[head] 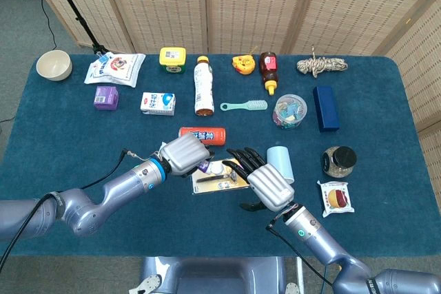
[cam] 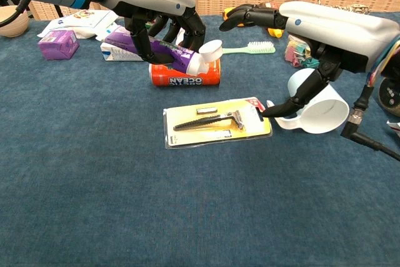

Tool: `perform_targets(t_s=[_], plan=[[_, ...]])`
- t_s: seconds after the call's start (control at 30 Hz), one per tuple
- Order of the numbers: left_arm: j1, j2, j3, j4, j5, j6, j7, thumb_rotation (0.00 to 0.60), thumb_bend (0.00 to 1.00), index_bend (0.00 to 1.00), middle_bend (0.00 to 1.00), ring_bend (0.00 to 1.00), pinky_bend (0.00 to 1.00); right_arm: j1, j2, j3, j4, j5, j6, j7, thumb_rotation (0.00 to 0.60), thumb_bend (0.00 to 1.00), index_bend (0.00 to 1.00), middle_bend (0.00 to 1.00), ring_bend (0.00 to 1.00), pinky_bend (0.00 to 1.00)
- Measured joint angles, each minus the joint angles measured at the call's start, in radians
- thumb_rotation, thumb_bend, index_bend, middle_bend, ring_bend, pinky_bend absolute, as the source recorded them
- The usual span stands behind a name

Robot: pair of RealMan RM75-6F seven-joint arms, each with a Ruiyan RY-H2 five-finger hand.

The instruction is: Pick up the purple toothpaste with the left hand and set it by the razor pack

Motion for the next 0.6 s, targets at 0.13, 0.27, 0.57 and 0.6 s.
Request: perform_targets(t_s=[0.13,0.27,0.57,0.6], plan=[[-0.004,-0.004,-0.006,0.002,-0.006,0.001,-0.001,0.6,0.88,0.53,0.44,0.46,0.54,0.005,-0.004,-0.003,-0.003,-0.003,-0.007,-0.004,0.6,0.15,0.1,0.0,0.0,0.0],[-0.006,-0.002,-0.01,-0.003,-0.004,0.006,-0.001,0.6,0.88,0.53,0.44,0.46,0.54,0.007,-0.007,-0.005,0.001,0.0,-0.01,-0.007,0.6,0.15,0.1,0.0,0.0,0.0],[0.001,0.01,-0.012,-0.012,0.008,0.011,-0.008,0.6,0.88,0.53,0.44,0.46,0.54,0.002,-0.007,-0.015,0.011,0.005,-0.01,-0.006,0.6,0.15,0.1,0.0,0.0,0.0],[0.002,0.011,-0.012,-0.012,0.009,0.012,-0.009,0.6,0.88,0.53,0.44,0.46,0.54,0.002,-0.007,-0.016,0.011,0.005,-0.011,-0.006,0.6,0.15,0.1,0.0,0.0,0.0]])
